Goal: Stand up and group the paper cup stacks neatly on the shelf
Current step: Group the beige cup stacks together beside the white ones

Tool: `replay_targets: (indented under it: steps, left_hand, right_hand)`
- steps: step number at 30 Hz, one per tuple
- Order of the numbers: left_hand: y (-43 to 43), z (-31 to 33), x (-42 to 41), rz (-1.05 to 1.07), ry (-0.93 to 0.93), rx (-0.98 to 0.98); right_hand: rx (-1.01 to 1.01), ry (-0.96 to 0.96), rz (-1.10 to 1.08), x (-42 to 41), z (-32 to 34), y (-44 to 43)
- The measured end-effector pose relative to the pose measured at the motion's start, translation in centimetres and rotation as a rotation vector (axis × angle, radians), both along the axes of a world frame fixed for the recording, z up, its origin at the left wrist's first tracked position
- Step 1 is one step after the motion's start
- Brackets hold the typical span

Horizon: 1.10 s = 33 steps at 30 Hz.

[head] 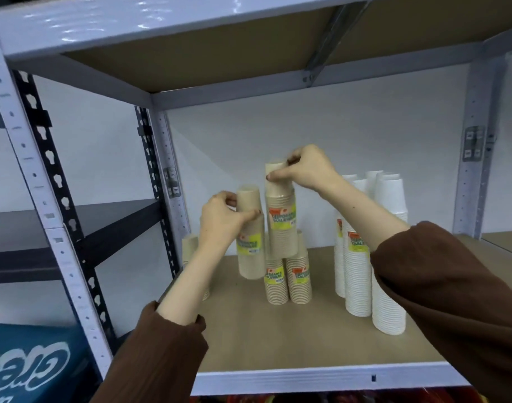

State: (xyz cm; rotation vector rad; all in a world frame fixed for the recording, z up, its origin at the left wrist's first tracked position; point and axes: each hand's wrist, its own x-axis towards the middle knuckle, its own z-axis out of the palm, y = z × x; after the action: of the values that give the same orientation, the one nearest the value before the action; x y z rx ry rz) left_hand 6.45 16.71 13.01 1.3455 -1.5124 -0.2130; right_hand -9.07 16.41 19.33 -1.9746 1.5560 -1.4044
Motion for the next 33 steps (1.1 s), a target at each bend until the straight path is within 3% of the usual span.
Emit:
replay_targets:
  steps: [8, 15, 33]
  left_hand:
    - [-0.4, -6.3, -0.7, -0.003, 0.023, 0.149]
    - [-1.0, -9.0, -1.4, 0.003, 0.052, 0.155]
    - [-2.3, -11.7, -2.6, -0.075, 0.088, 0.151]
  right_hand:
    - [0.23, 0.055, -0.028, -0.6, -6.1, -0.5]
    - [0.287, 0.06, -0.06, -1.2, -9.7, -1.1]
    - [0.123, -0.081, -0.087, -2.0, -15.9, -2.0]
